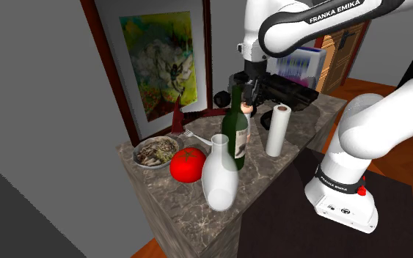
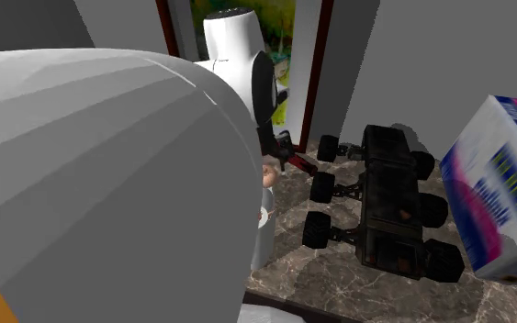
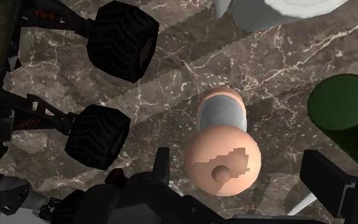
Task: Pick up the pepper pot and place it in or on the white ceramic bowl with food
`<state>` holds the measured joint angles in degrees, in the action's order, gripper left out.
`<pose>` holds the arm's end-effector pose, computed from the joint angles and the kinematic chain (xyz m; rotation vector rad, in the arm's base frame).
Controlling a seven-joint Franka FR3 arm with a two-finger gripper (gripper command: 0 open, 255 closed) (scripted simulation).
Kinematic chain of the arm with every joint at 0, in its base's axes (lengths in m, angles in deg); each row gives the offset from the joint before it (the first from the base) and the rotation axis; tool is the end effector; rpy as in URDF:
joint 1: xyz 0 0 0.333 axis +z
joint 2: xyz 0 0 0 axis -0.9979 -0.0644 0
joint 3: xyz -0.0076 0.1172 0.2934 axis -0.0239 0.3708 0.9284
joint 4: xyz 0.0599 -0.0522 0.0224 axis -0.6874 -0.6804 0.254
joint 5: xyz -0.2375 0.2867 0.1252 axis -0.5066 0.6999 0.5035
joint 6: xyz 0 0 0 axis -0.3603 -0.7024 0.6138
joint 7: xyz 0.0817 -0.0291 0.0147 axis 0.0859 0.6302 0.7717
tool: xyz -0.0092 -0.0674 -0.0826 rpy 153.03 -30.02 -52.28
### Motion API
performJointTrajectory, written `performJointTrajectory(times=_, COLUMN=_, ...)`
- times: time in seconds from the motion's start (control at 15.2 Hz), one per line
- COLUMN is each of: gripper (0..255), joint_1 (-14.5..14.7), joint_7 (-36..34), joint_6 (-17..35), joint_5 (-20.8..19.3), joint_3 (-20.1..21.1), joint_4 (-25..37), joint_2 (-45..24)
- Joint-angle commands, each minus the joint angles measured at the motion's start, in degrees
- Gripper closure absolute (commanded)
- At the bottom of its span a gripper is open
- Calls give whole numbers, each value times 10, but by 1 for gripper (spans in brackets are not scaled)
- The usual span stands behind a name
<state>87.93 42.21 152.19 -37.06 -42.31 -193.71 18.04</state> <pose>0.3412 0.0050 0.4622 2.9734 0.2927 0.0581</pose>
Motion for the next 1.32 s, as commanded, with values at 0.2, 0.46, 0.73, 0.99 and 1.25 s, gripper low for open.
performJointTrajectory(times=0.2, gripper=0, joint_1=-5, joint_7=-10, joint_6=75, joint_5=-15, joint_3=3, joint_4=-35, joint_2=-31)
performJointTrajectory(times=0.46, gripper=0, joint_1=-9, joint_7=-12, joint_6=108, joint_5=-21, joint_3=0, joint_4=-53, joint_2=-46)
performJointTrajectory(times=0.73, gripper=0, joint_1=-9, joint_7=-12, joint_6=108, joint_5=-21, joint_3=0, joint_4=-53, joint_2=-46)
performJointTrajectory(times=0.99, gripper=0, joint_1=-9, joint_7=-12, joint_6=108, joint_5=-21, joint_3=0, joint_4=-53, joint_2=-46)
performJointTrajectory(times=1.25, gripper=255, joint_1=-9, joint_7=-12, joint_6=108, joint_5=-21, joint_3=0, joint_4=-53, joint_2=-46)
